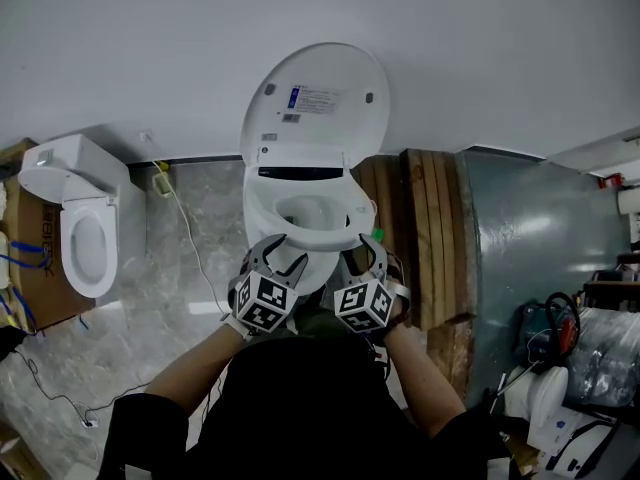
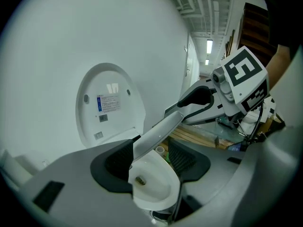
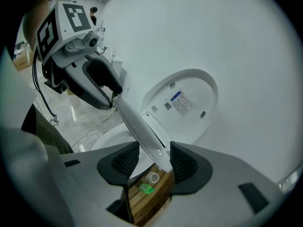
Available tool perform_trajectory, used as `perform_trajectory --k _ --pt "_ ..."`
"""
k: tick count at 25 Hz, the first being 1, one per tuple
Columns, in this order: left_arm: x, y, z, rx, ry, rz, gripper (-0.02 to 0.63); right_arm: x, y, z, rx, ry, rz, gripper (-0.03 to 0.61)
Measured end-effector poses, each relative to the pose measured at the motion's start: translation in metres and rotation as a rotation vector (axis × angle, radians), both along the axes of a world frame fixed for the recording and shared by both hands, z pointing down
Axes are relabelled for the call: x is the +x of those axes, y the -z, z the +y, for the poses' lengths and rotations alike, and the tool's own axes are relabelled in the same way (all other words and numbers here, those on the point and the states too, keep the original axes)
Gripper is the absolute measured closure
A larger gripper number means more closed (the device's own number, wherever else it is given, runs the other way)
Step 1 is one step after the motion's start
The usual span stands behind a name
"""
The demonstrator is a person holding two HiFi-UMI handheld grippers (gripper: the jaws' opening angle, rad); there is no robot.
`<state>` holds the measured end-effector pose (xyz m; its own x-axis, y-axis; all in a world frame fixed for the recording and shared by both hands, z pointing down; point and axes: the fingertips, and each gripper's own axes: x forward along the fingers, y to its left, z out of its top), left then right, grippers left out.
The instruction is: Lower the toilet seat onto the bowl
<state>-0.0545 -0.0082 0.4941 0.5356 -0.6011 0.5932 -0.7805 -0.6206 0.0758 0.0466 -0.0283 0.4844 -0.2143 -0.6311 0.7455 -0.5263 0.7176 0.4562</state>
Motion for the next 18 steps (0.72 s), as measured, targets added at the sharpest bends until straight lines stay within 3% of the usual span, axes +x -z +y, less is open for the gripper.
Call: perform_trajectory --k 5,11,18 --pt "0.001 -0.014 0.021 -0.060 0.031 -0.016 0.376 0.005 -0.013 0.008 -0.006 0.055 -0.008 0.377" --pt "0.012 -0.040 0.043 -0.193 0.115 0.036 0.376 0.010 -0.024 0.013 0.011 0.145 -0.012 0.377" --pt "0.016 -0.046 0.044 -0.271 0.214 0.095 0.376 0.013 -0.035 0.023 -0.007 0.201 -0.013 0.377"
